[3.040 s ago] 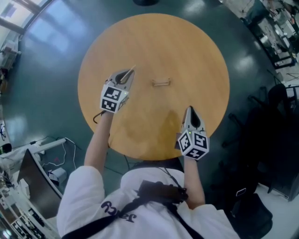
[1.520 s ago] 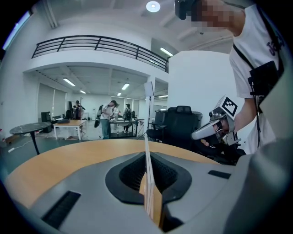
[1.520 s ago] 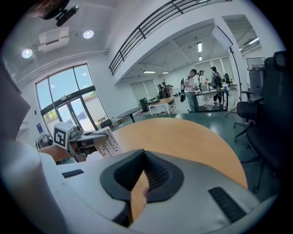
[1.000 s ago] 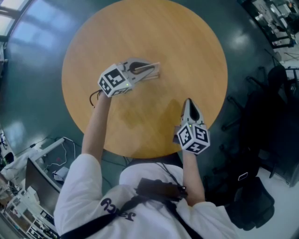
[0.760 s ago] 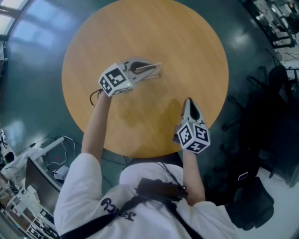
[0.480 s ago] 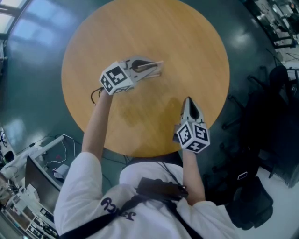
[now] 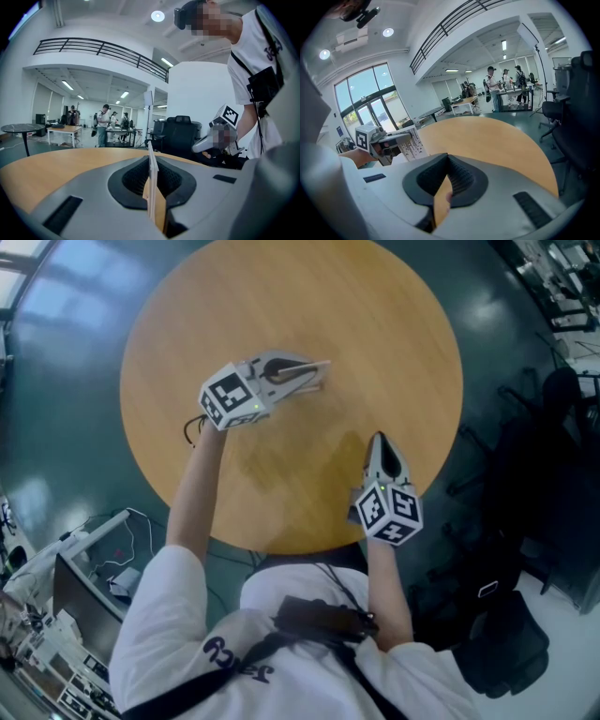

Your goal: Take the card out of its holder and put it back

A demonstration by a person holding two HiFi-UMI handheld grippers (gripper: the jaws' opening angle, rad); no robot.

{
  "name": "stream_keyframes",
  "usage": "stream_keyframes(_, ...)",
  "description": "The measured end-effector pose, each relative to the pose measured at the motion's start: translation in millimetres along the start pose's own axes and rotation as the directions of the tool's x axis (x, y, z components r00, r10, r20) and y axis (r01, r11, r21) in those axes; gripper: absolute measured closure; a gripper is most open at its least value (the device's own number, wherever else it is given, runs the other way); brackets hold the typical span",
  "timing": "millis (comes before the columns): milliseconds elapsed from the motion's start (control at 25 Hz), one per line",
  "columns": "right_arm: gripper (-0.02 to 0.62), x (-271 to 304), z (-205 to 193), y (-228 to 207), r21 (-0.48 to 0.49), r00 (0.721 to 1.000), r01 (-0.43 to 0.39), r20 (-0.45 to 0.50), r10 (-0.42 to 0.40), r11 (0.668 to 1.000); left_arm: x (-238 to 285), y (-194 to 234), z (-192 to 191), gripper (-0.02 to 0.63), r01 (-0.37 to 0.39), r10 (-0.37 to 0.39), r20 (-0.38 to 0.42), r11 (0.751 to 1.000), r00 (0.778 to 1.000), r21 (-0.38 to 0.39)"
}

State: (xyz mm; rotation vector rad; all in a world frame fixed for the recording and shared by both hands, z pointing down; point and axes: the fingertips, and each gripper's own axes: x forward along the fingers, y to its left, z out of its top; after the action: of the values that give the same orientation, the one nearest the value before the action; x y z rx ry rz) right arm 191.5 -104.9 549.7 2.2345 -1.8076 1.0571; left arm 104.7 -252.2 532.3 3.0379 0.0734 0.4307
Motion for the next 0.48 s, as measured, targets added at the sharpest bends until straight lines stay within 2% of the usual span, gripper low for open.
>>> stream_keyframes(280, 0.578, 2.9, -5.9, 0.8, 0.002, 1.000, -0.003, -0.019, 0.003, 1.000, -0.6, 2.9, 2.6, 0.580, 0.017, -0.014, 0.074, 0.999, 0.997, -0.046)
stream_keyframes(480, 0.578, 8.4, -10.8, 3.7, -0.002, 0.999, -0.008, -0.035, 0.008, 1.000, -4.8, 10.8, 2.9, 0.580, 0.040, -0.021, 0.157, 0.992, 0.987, -0.118)
